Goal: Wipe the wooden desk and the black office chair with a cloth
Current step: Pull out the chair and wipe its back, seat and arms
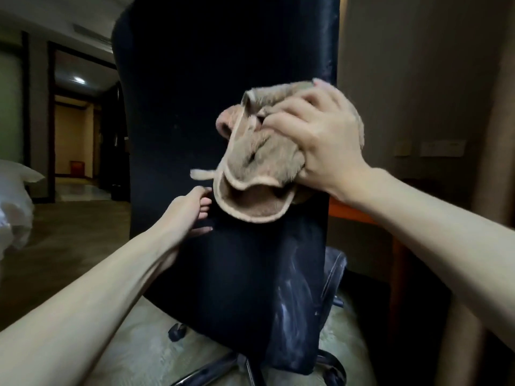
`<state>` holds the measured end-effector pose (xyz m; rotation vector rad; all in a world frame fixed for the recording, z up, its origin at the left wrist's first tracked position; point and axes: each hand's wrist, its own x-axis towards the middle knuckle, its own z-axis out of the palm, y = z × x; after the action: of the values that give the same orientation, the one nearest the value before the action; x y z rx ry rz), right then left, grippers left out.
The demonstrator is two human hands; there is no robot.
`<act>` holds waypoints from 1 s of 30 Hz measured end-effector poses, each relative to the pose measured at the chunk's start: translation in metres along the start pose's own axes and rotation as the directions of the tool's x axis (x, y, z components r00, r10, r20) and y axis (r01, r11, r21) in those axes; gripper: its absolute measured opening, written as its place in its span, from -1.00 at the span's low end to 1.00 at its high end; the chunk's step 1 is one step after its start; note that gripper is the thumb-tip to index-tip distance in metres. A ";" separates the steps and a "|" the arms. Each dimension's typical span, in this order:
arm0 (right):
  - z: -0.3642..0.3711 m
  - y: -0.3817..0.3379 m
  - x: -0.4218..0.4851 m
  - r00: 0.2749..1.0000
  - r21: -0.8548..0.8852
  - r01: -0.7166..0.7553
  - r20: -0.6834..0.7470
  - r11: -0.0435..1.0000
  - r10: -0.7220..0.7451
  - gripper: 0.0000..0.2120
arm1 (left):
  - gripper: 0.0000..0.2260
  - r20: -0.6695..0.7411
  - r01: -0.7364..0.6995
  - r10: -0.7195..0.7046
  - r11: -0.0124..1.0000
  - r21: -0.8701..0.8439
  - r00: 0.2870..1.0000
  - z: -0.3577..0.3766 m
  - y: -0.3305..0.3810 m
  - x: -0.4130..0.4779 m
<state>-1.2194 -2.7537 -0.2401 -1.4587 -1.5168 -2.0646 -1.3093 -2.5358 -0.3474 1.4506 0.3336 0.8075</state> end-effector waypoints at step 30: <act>-0.025 0.015 -0.050 0.997 -0.063 0.071 0.006 0.995 -0.071 -0.79 | -0.60 0.026 -0.025 0.025 1.000 -0.006 0.999 0.009 -0.003 0.018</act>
<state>-1.1998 -2.7989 -0.2696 -1.4509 -1.5395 -2.1711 -1.2900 -2.5308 -0.3441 1.4609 0.2940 0.8085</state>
